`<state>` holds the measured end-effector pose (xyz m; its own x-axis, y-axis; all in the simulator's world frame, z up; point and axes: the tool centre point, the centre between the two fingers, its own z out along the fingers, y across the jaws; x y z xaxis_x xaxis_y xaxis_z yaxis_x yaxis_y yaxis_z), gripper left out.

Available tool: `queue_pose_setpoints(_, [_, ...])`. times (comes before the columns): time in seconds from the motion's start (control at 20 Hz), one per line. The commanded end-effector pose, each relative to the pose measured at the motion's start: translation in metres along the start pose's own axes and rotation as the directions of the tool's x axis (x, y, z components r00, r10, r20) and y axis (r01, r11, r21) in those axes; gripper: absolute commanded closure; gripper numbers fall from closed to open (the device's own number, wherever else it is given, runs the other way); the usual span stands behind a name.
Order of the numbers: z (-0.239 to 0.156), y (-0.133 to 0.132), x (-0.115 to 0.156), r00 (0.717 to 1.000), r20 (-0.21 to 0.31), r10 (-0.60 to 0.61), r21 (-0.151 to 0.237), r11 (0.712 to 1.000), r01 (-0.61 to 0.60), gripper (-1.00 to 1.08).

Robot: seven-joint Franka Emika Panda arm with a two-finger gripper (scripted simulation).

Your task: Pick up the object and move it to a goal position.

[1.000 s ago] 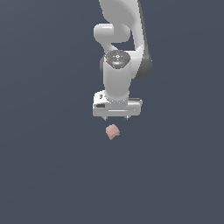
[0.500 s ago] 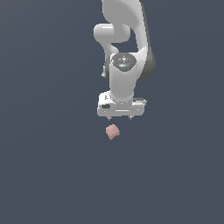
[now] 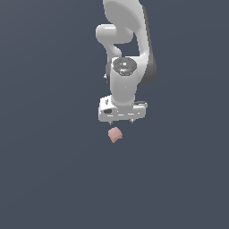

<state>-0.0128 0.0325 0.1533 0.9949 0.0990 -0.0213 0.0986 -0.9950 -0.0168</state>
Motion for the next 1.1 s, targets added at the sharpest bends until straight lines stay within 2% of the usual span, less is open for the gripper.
queue_pose_setpoints(0.0, [0.005, 0.003, 0.000, 0.999, -0.001, -0.035, -0.002, 0.999, 0.035, -0.92])
queue_pose_setpoints(0.3, [0.023, 0.012, 0.000, 0.988, -0.006, -0.156, -0.009, 0.988, 0.156, -0.92])
queue_pose_setpoints(0.7, [0.048, 0.023, -0.001, 0.944, -0.010, -0.328, -0.019, 0.944, 0.328, -0.92])
queue_pose_setpoints(1.05, [0.060, 0.029, -0.003, 0.912, -0.012, -0.410, -0.023, 0.912, 0.410, -0.92])
